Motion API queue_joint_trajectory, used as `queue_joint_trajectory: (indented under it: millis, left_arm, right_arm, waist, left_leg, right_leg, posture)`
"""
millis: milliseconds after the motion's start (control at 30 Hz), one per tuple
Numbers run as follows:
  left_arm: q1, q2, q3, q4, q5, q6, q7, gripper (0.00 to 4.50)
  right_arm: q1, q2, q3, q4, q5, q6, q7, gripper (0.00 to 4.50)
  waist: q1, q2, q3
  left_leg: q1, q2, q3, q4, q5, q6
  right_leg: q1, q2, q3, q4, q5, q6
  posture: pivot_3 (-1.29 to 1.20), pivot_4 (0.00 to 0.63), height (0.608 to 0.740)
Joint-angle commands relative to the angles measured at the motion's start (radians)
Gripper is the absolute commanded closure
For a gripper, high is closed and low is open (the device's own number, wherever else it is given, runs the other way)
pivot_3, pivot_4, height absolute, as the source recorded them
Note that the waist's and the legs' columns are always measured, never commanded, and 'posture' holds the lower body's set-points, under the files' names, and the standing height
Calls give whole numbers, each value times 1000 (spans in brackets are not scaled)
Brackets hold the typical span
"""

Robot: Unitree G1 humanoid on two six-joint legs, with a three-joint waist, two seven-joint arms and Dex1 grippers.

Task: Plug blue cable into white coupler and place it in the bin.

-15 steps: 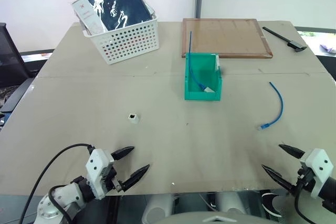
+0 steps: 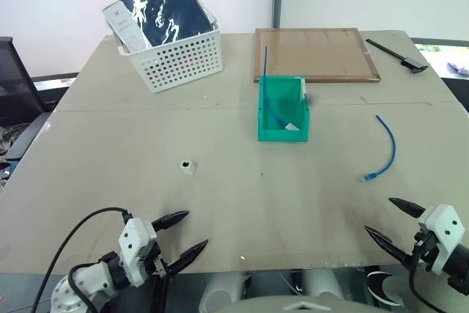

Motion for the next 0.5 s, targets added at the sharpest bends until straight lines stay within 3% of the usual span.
queue_joint_trajectory:
  millis: [33,300,433,500]
  left_arm:
    - [32,2,-34,12,19,24,-9,0]
    - [29,28,-42,-192,-22,119,43,0]
    - [-63,72,-45,-340,-87,245,82,0]
    - [-129,114,-48,-434,-142,337,104,0]
  right_arm:
    - [2,4,-9,-31,15,0,-5,23]
    - [-59,-28,-23,-72,27,50,-23,23]
    - [-160,-134,-30,-114,41,156,-3,23]
    - [-225,-246,-21,-124,14,222,26,23]
  waist:
    - [0,0,-1]
    - [1,-3,0]
    - [1,-7,3]
    - [2,-7,4]
  left_leg:
    - [0,0,0,0,0,0]
    - [0,0,0,0,0,0]
    - [0,1,0,1,0,0]
    - [0,1,-1,2,0,0]
  right_leg:
    - [0,0,0,0,0,0]
    - [0,0,0,0,0,0]
    - [0,1,-2,0,0,0]
    - [0,1,-4,0,0,0]
  posture:
    - [0,150,740]
    - [0,150,740]
    - [0,150,740]
    - [0,150,740]
